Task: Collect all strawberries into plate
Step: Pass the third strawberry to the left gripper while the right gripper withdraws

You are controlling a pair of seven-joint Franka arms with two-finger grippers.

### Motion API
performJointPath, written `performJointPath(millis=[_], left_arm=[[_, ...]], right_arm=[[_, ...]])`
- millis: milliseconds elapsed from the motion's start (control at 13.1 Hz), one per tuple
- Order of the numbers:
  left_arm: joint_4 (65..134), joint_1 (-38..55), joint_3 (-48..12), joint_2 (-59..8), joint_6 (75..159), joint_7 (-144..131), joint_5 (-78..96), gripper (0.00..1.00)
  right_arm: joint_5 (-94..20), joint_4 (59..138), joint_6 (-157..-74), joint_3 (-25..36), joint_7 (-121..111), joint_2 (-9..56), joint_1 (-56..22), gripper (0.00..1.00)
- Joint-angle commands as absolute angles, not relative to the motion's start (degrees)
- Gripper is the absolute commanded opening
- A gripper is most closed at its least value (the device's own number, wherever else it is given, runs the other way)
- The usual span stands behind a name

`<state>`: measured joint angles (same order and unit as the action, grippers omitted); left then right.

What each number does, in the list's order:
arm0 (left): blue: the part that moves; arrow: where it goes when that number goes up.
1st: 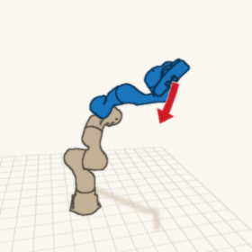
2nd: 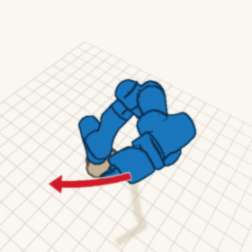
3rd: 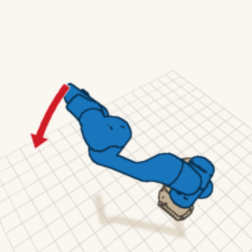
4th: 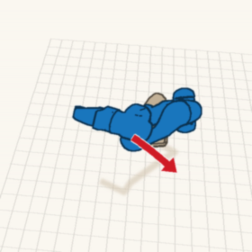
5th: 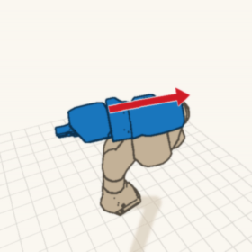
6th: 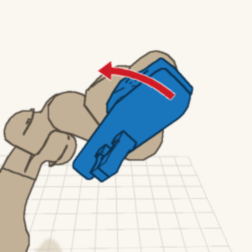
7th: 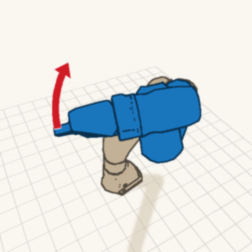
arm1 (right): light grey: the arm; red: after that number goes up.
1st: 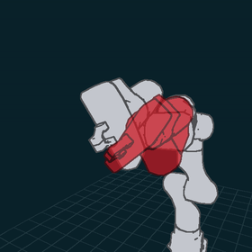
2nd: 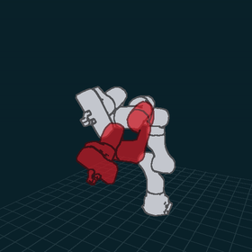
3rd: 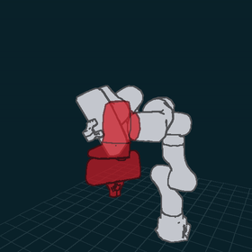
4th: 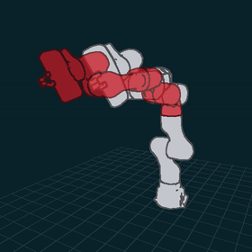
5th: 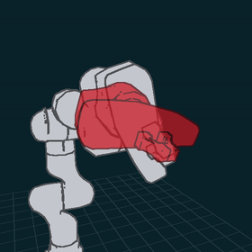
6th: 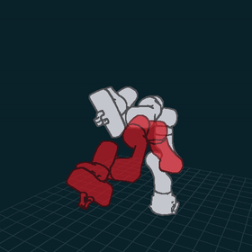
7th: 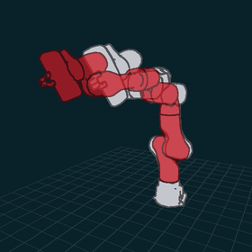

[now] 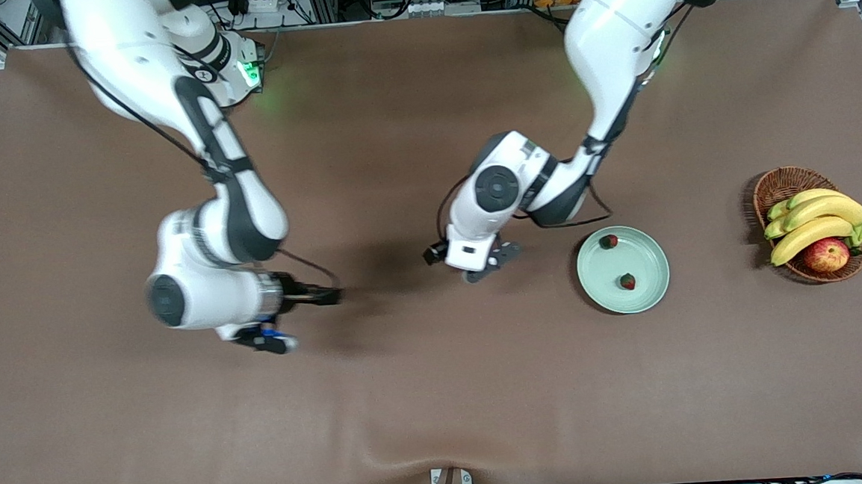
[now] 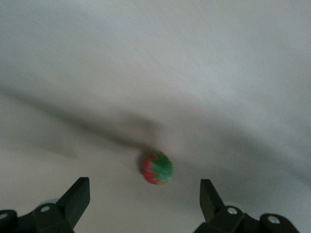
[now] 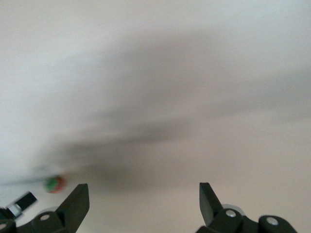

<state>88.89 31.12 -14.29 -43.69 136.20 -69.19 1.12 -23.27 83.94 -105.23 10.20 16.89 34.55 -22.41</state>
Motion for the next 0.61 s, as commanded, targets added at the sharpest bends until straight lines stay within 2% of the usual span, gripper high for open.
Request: performJointPath(millis=[0,229,535], left_arm=[[85.34,36.29,-9.51,-46.66,136.76,-69.26,-2.80,0.89],[85.34,36.30,-9.49,-47.37,137.55,-68.64,-4.91,0.79],[85.08,36.30,-9.49,-49.12,137.99,-68.55,-5.27,0.68]], right_arm=[[-16.53,84.21,-98.90,9.32,13.91,27.36,-17.42,1.00],[-13.55,83.94,-90.64,9.32,3.03,21.20,-11.45,1.00],[-7.86,83.85,-84.39,9.49,-2.80,15.48,-5.54,1.00]])
